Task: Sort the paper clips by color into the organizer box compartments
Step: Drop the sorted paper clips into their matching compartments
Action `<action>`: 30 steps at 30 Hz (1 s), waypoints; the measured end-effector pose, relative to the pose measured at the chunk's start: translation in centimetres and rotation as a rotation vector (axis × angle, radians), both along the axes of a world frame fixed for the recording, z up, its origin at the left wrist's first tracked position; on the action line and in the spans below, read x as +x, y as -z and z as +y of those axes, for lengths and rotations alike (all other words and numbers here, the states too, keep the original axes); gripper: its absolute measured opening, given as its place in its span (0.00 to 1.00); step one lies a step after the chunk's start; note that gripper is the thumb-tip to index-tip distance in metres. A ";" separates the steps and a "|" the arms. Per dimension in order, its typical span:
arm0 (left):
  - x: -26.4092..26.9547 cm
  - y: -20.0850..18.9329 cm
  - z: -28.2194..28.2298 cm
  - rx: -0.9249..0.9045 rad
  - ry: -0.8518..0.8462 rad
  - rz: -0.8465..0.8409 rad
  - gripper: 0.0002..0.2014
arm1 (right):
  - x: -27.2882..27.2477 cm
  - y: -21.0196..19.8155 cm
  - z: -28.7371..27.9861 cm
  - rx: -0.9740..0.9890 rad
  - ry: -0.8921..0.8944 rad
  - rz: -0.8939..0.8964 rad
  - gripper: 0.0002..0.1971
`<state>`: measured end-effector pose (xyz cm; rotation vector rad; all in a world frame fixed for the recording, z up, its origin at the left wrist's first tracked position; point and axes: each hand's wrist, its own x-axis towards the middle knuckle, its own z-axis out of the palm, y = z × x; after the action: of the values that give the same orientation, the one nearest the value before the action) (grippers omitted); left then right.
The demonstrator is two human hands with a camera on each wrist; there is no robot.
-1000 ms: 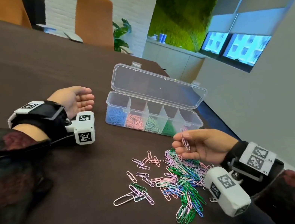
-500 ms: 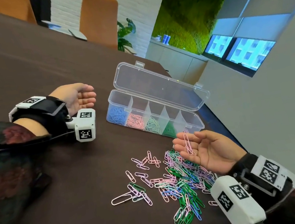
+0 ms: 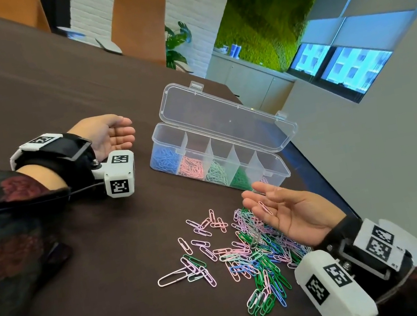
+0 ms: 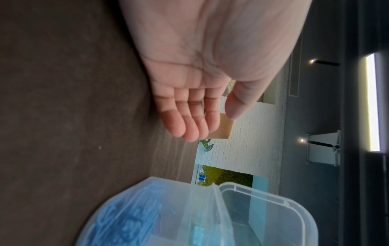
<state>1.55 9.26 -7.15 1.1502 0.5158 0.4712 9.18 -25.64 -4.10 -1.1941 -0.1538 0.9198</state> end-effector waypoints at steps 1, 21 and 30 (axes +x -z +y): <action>0.0 0.0 0.0 -0.001 0.000 -0.001 0.10 | -0.2 0.0 0.1 -0.014 0.022 -0.015 0.31; -0.1 -0.1 -0.3 -0.014 -0.004 -0.005 0.09 | 0.6 -3.9 10.3 -0.025 0.104 -0.230 0.14; -0.2 -0.3 -0.3 -0.008 0.001 -0.010 0.09 | 0.6 -4.9 10.1 -0.020 0.107 -0.433 0.10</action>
<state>1.40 8.92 -6.83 1.1399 0.5083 0.4736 9.79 -15.51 0.79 -1.3951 -0.4243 0.5606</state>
